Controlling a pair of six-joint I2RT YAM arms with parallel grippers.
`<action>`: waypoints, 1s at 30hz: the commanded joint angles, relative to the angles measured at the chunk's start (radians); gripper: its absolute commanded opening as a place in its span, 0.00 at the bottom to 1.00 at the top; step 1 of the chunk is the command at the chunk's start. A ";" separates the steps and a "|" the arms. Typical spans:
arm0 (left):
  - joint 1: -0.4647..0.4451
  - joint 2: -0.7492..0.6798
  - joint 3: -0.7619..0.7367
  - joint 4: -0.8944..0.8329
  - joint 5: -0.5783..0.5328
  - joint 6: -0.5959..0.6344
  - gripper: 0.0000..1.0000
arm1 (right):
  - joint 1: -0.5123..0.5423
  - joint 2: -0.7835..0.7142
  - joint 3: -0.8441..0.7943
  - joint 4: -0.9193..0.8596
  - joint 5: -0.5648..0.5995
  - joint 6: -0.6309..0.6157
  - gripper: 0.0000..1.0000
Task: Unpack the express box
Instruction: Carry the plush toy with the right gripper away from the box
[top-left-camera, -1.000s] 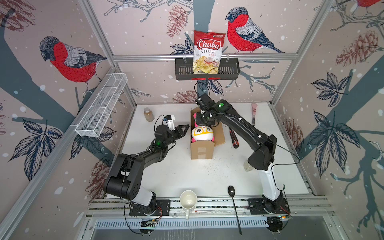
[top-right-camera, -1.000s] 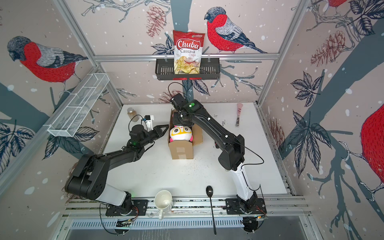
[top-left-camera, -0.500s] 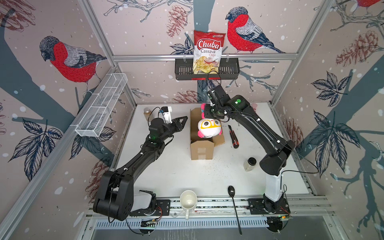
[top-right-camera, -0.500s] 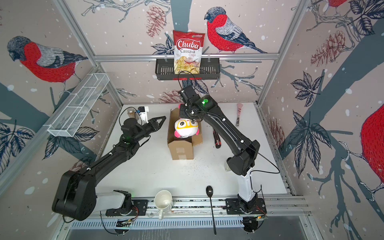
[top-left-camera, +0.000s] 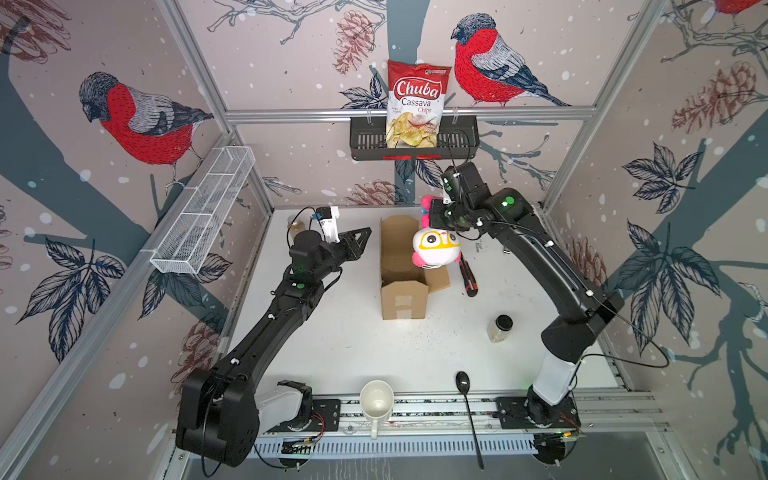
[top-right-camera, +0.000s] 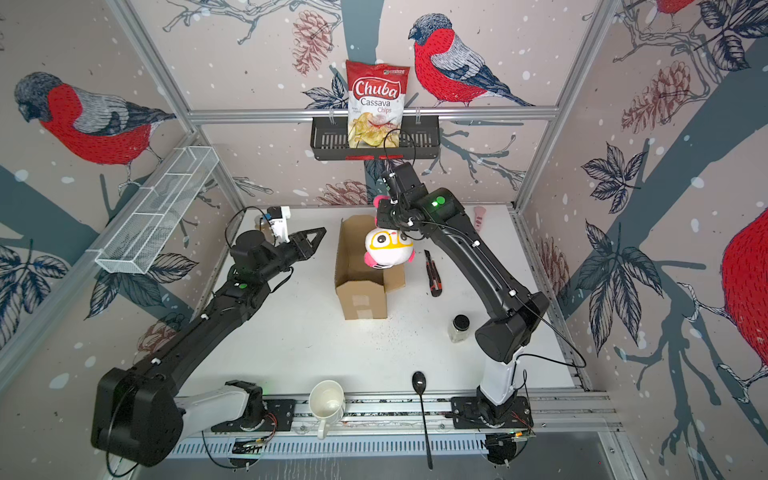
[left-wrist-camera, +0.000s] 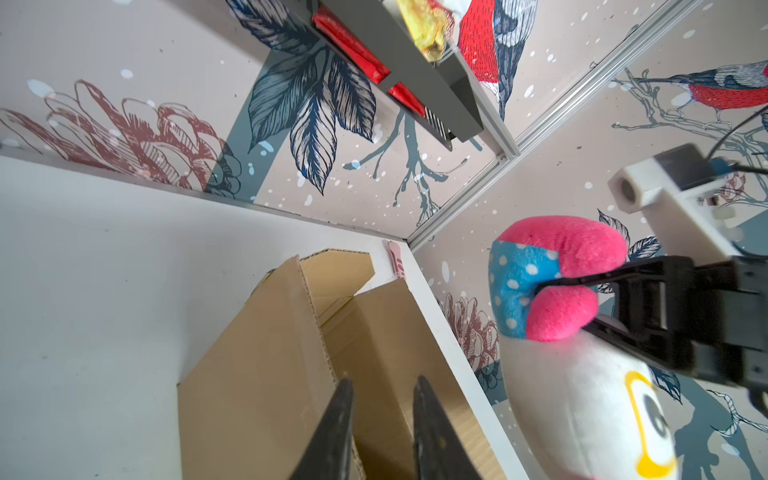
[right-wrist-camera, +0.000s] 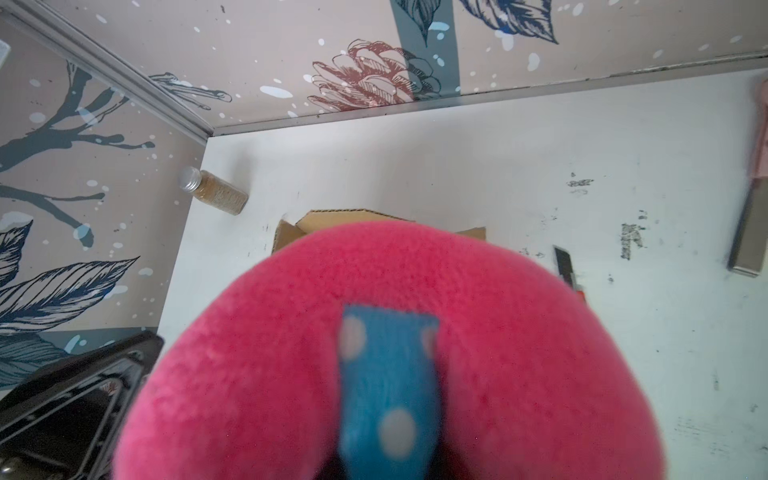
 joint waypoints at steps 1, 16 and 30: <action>0.002 -0.027 0.019 -0.046 -0.015 0.045 0.27 | -0.032 -0.023 -0.014 0.038 0.005 -0.048 0.00; 0.001 -0.127 0.039 -0.168 -0.076 0.104 0.31 | -0.225 -0.054 -0.131 0.095 -0.067 -0.195 0.00; -0.002 -0.204 0.023 -0.252 -0.152 0.120 0.37 | -0.416 0.009 -0.216 0.116 -0.087 -0.323 0.00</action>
